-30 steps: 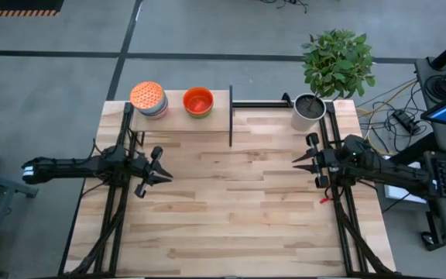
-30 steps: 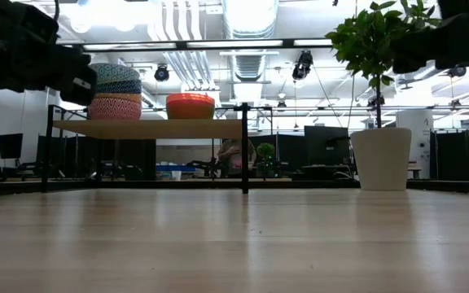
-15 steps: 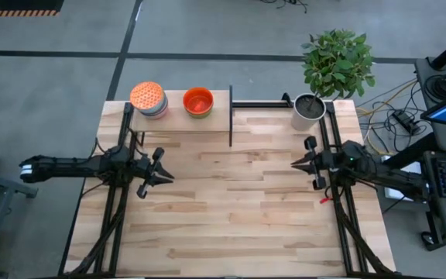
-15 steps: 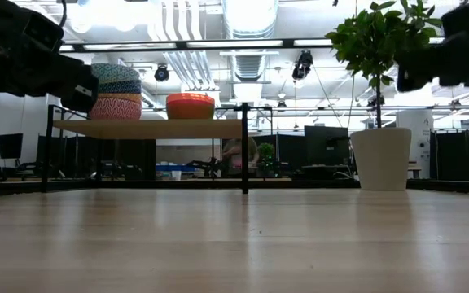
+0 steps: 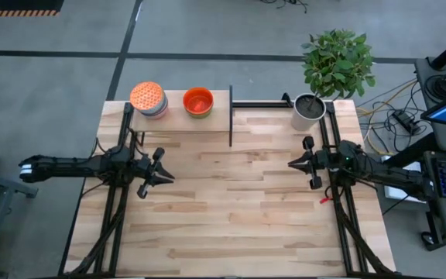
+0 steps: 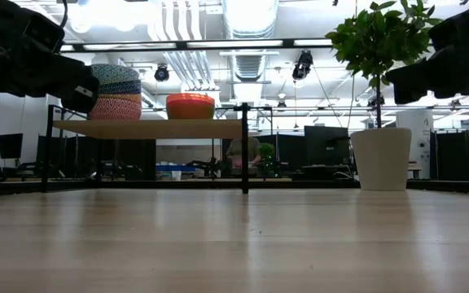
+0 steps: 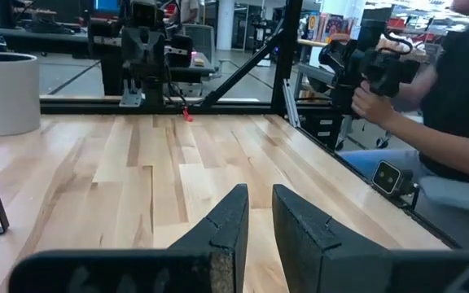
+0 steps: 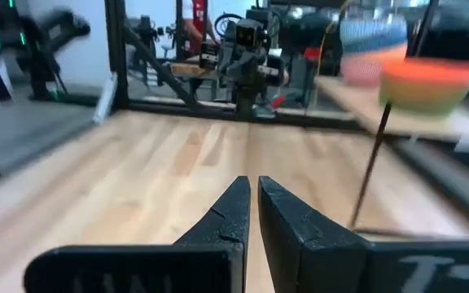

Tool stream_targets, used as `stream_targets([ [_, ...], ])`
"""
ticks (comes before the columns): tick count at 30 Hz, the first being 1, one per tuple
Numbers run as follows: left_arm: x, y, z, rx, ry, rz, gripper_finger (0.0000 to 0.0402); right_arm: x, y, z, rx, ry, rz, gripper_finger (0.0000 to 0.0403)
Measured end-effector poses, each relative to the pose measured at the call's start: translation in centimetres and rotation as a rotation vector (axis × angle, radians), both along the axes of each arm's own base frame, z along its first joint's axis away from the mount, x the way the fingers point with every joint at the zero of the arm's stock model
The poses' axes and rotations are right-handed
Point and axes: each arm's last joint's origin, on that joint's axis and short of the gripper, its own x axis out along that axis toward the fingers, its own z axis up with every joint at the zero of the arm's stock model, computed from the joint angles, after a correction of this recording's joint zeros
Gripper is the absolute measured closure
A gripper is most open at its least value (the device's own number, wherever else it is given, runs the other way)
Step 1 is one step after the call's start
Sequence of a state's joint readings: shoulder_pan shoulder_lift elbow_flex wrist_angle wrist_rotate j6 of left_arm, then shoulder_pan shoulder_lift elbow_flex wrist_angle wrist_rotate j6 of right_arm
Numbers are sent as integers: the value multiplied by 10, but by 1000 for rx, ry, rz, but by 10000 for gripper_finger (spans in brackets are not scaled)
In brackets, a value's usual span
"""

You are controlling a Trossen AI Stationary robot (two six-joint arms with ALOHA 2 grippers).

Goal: Place and stack bowls onto a shelf
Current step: Return to Home Position

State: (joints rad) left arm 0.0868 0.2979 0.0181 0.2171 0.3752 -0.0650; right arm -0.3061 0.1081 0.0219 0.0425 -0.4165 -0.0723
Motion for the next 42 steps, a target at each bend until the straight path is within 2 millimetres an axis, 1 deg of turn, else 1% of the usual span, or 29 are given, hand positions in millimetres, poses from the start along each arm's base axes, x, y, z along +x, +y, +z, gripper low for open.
stream_targets([
  [2,0,0,0,0,5,0,361,0,0,-1,-109,-21,-12,385],
  [5,0,0,0,0,4,0,361,1,3,-1,-192,-29,-79,385],
  [6,0,0,-1,0,5,0,361,0,3,-1,-191,-23,-137,385],
  [8,0,0,0,0,5,0,361,-2,1,-1,-121,-13,-290,385],
  [10,0,0,-1,-1,6,0,361,-4,-1,2,-69,-56,-408,385],
  [12,0,0,-1,-1,6,0,361,-6,-1,5,-54,-87,-477,385],
  [27,0,0,0,-1,6,0,361,-5,2,5,-59,-84,-452,385],
  [33,0,0,0,-1,6,0,361,-5,2,5,-172,-76,-453,385],
  [42,0,0,0,-1,6,0,361,-5,2,5,-154,-74,-453,385],
])
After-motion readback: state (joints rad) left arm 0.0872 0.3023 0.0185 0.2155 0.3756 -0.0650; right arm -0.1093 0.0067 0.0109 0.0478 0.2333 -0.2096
